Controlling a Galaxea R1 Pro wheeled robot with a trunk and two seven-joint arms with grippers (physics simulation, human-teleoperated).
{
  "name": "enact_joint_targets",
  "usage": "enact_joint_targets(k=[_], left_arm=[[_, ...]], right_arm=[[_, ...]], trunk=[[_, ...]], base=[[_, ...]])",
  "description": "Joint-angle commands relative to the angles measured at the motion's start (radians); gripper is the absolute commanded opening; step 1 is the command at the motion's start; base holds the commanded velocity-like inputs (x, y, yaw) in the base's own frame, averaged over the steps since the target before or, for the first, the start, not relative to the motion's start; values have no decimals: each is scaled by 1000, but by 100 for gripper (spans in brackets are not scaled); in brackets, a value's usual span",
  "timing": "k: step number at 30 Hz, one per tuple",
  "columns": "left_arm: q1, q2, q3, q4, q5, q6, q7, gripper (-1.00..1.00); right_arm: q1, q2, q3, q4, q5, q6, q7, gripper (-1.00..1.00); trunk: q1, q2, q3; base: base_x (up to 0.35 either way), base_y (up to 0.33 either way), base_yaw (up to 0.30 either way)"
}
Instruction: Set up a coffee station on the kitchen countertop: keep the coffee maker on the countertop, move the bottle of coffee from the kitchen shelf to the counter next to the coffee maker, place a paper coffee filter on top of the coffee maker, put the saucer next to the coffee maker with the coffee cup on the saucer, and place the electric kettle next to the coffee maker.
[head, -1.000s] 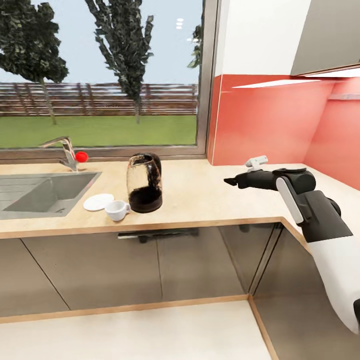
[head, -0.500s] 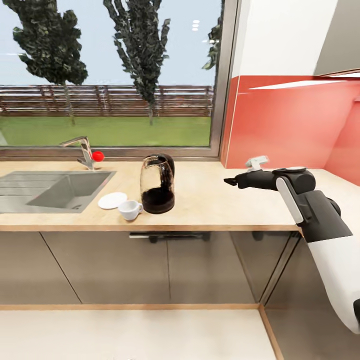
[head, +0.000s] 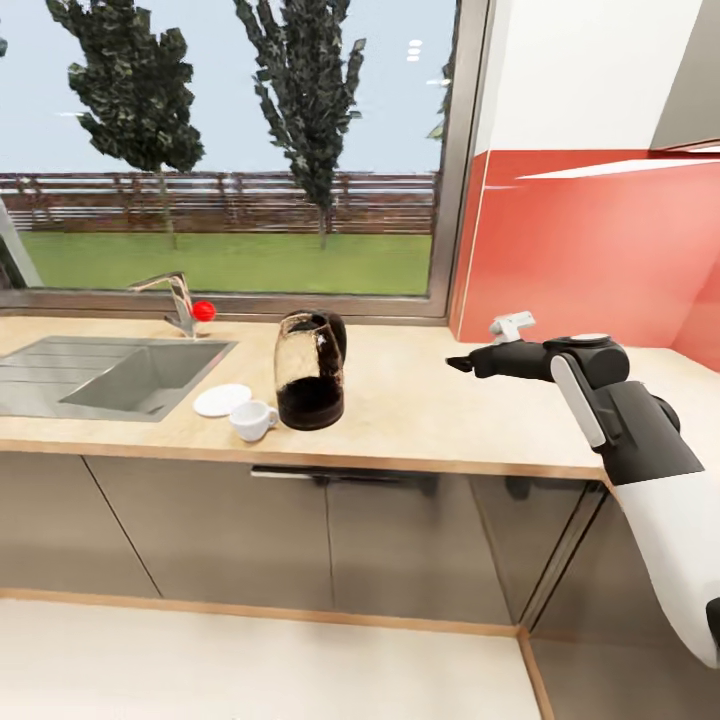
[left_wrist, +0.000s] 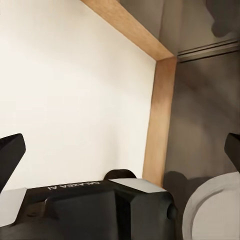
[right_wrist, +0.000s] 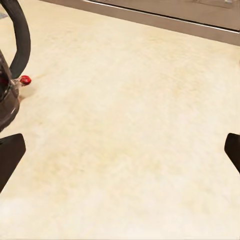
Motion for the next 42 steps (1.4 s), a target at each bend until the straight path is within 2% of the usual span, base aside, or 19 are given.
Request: enact_joint_targets(k=[1,11,25,26,27,35,37,40,42], left_arm=[[-1,0,-5,1,2,-9,-1,100],[-1,0,-5,1,2,-9,-1,100],[-1,0,-5,1,2,-9,-1,100],[-1,1,-5,1,2,-9,-1,100],[-1,1,-5,0,2,-9,-1,100],[-1,0,-5,1,2,-9,-1,100],[-1,0,-5,1,2,-9,-1,100],[-1,0,-5,1,2,-9,-1,100],[-1,0,-5,1,2,-9,-1,100]], right_arm=[[-1,-1,1,-1,0,4,2,100],[0,-1,-1,0,0,3,2,100],[11,6,1,5,-4,-1,6,100],[11,6,0,5,-5,-2,16,100],[13,8,0,6,-7,-17,115,100],[17,10,1,5,-10,-112,166,100],[18,20,2,4,-8,-122,168,100],[19,55,4,5,-2,-131,164,100],[19,58,4,5,-1,-132,164,100]], trunk=[[0,-1,-1],[0,-1,-1],[0,-1,-1],[0,-1,-1],[0,-1,-1],[0,-1,-1],[0,-1,-1],[0,-1,-1],[0,-1,-1]], base=[[25,-74,237],[58,-27,224],[84,-24,19],[2,-1,0],[0,0,0],[0,0,0],[0,0,0],[21,-8,0],[125,-52,0]])
